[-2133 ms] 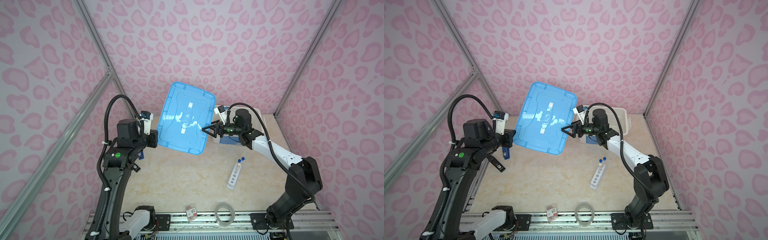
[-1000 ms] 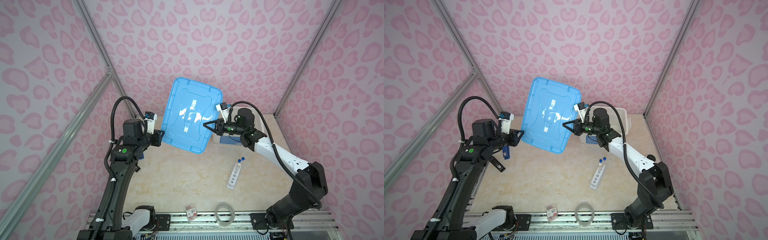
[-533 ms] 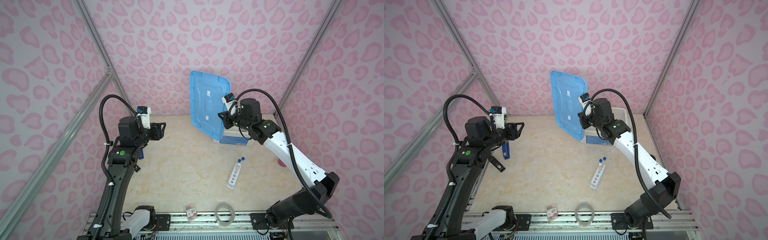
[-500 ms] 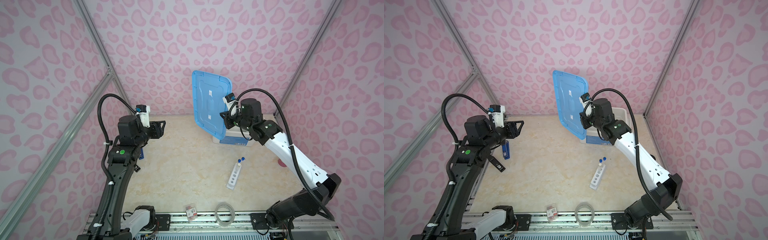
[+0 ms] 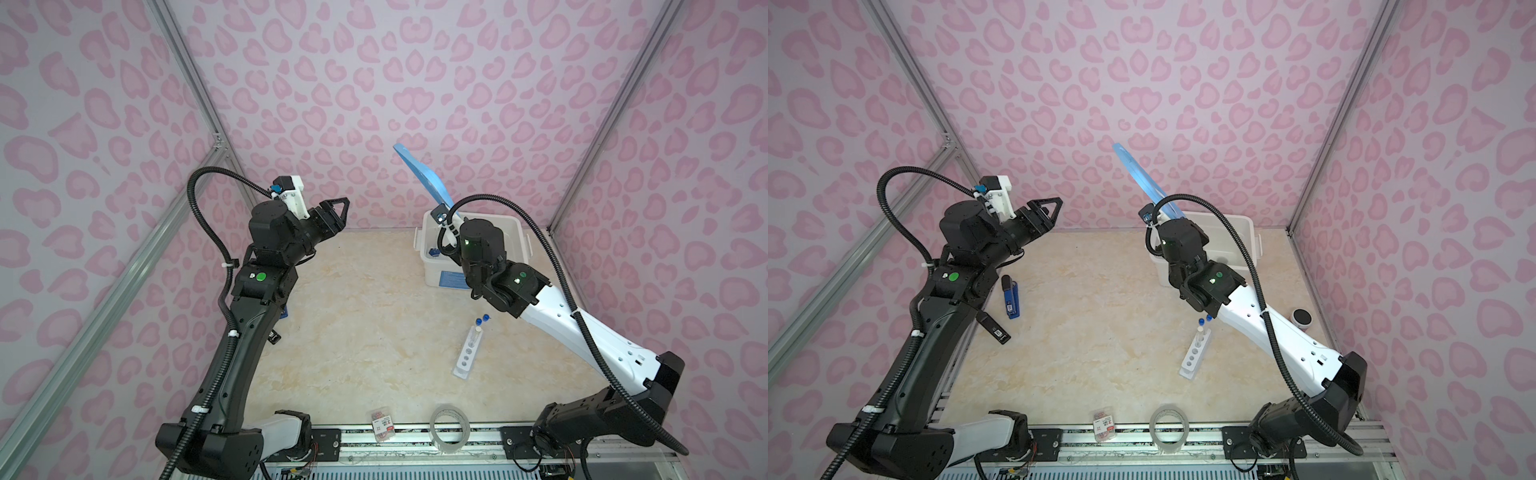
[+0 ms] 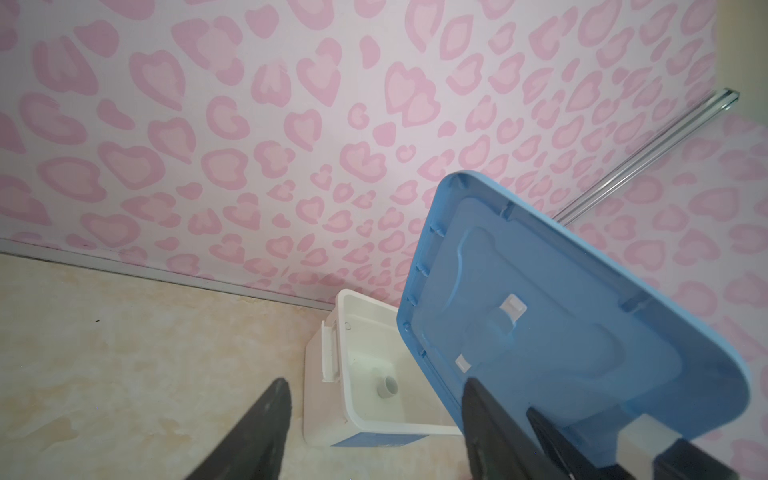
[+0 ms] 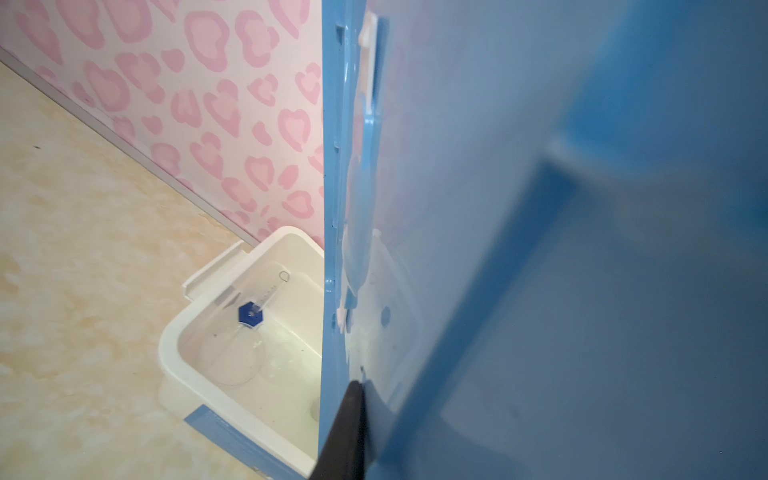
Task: Organize the chemistry lab equipment
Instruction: 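Carry the blue lid with both grippers over the white bin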
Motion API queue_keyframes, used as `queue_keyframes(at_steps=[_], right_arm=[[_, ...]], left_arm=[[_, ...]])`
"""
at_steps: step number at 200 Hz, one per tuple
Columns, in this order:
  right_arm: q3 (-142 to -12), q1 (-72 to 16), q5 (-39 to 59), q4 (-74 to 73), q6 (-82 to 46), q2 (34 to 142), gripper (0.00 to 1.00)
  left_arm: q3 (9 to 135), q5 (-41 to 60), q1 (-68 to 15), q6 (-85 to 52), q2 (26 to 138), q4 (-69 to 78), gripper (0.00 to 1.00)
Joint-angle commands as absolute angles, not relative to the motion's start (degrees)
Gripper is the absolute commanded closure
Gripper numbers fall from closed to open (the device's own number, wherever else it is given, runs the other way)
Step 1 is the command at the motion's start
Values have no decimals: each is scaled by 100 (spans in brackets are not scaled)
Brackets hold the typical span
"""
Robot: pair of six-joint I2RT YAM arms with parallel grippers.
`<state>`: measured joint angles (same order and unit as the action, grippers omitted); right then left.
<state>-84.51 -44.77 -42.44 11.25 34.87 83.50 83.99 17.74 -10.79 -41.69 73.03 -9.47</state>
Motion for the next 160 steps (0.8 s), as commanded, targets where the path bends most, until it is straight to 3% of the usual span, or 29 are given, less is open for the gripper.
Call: queue_keyframes(at_steps=[1,73,160], right_arm=[[-8006,-4631,-5423,-783,5025,8451,86],[-7248,-4948,-5625,-2470,6608,8645,86],[-7097,-5136,-5562,-2377,6618,8832,85]], left_arm=[[8469,2389,-1104,-5318,7534,40,31],[8567,2801,-1370,-6020,8203,830,31],[8785,2889,-1564,-6071,8753,1037,31]])
